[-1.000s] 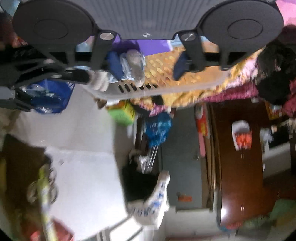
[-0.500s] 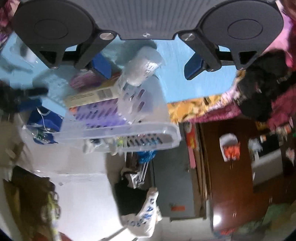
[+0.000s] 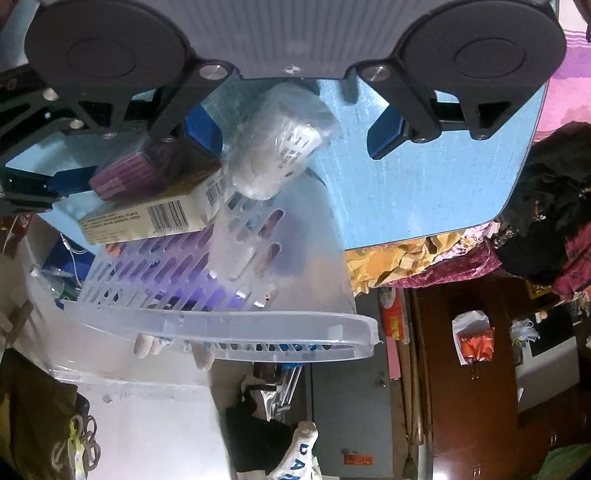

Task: Organize objects
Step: 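Grasp the white wrapped roll with the left gripper while the right gripper grasps the pink box, then lower the roll and pink box into the basket and open both grippers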

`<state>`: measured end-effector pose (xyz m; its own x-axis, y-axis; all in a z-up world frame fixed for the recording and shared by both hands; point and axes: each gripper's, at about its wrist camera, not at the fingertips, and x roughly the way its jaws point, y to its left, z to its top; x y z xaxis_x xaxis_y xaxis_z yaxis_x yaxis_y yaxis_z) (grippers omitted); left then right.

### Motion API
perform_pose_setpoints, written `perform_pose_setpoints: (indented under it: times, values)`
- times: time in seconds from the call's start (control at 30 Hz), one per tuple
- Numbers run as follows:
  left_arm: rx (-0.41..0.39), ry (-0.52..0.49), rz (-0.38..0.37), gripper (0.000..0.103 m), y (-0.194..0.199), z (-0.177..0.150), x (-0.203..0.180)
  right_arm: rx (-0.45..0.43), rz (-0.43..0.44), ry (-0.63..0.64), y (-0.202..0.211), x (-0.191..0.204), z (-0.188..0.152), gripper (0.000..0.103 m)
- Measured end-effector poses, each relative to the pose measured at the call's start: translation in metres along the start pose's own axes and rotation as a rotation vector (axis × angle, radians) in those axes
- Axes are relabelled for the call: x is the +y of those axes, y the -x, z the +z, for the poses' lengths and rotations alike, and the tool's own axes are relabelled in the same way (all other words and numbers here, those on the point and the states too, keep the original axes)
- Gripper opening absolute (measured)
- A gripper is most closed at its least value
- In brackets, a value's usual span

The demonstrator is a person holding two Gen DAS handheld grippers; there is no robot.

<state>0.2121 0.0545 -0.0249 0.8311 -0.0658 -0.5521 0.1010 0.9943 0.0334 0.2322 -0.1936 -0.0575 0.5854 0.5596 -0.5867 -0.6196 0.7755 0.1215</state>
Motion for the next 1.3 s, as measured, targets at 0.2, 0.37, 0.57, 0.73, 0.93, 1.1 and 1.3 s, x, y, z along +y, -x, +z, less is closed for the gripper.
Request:
perform_pose_setpoints:
  times: [0.2, 0.37, 0.57, 0.73, 0.93, 1.1, 1.3]
  values:
    - [-0.007, 0.005, -0.006, 0.061, 0.001, -0.004, 0.000, 0.008, 0.014, -0.010, 0.004, -0.006, -0.002, 0.063]
    - [-0.088, 0.042, -0.023, 0.060, 0.019, -0.012, 0.004, -0.048, 0.063, 0.020, 0.027, -0.012, -0.012, 0.063]
    - [-0.214, 0.105, -0.048, 0.060, 0.063, -0.025, 0.016, -0.169, 0.120, 0.032, 0.074, -0.033, -0.033, 0.063]
    - [-0.278, 0.131, -0.055, 0.060, 0.087, -0.033, 0.015, -0.254, 0.132, -0.006, 0.107, -0.059, -0.050, 0.063]
    - [-0.297, 0.134, -0.073, 0.060, 0.087, -0.037, 0.009, -0.298, 0.111, -0.006, 0.109, -0.067, -0.048, 0.062]
    - [-0.318, 0.149, -0.086, 0.060, 0.091, -0.037, 0.011, -0.331, 0.107, -0.003, 0.115, -0.074, -0.045, 0.062]
    - [-0.399, 0.160, -0.093, 0.060, 0.113, -0.006, 0.009, -0.395, 0.104, 0.033, 0.140, -0.071, -0.009, 0.062]
